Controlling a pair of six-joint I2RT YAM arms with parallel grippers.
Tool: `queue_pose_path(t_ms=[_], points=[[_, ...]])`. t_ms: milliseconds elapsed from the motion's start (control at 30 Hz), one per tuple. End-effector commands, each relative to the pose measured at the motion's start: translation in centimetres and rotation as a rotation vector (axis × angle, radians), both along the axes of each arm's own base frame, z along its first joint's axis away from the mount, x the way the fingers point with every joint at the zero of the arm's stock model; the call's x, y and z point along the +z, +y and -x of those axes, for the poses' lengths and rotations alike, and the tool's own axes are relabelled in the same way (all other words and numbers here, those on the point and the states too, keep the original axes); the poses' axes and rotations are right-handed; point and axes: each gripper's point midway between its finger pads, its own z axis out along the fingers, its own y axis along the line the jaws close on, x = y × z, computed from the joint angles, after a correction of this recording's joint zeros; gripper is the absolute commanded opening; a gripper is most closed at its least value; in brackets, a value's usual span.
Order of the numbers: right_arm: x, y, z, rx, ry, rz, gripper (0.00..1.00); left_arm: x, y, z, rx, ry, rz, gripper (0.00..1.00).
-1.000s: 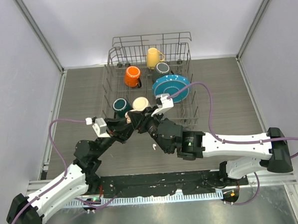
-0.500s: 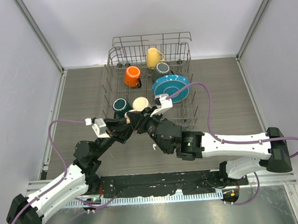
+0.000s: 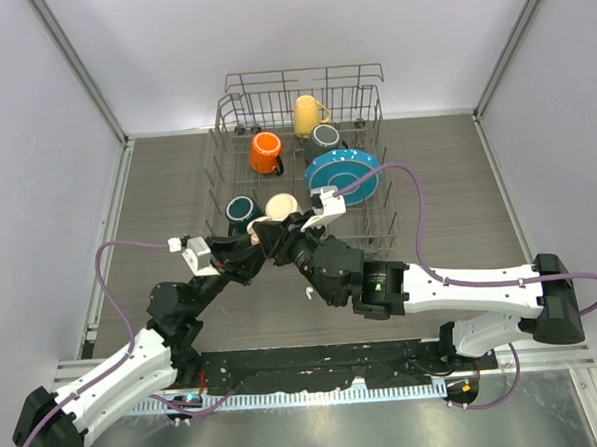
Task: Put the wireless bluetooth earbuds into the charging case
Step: Place the earbud in the charging case.
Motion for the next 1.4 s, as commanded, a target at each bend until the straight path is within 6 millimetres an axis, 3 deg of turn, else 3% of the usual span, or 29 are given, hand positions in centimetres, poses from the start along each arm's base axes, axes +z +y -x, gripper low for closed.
queue_pose_path(t_ms=[0, 567, 667, 767, 800, 933, 1200, 1267, 1367], points=[[1.5, 0.3, 0.6, 0.018, 0.015, -0.039, 0.01, 3.3, 1.5, 0.0, 0.067, -0.099, 0.088, 0.00], [0.8, 0.4, 1.0, 0.036, 0.031, -0.022, 0.01, 3.5, 1.8, 0.2, 0.074, -0.110, 0.098, 0.00], [0.4, 0.0, 0.9, 0.030, 0.021, 0.020, 0.08, 3.6, 1.9, 0.2, 0.077, -0.114, 0.098, 0.00], [0.8, -0.5, 0.8, 0.019, 0.012, 0.032, 0.22, 3.5, 1.9, 0.3, 0.073, -0.114, 0.094, 0.00], [1.2, -0.6, 0.8, 0.017, 0.008, 0.026, 0.32, 3.5, 1.9, 0.3, 0.072, -0.113, 0.093, 0.00], [2.8, -0.3, 1.1, 0.047, -0.023, 0.030, 0.48, 3.2, 1.6, 0.6, 0.053, -0.112, 0.078, 0.00], [8.8, -0.6, 2.1, 0.119, -0.117, -0.023, 0.57, 2.1, 1.4, 1.0, 0.034, -0.089, 0.039, 0.00], [10.5, -1.5, 2.5, 0.136, -0.144, -0.049, 0.57, 1.9, 1.4, 1.2, 0.027, -0.085, 0.035, 0.00], [11.3, -3.3, 2.5, 0.110, -0.142, -0.062, 0.61, 1.4, 1.4, 1.4, 0.013, -0.074, 0.023, 0.00]])
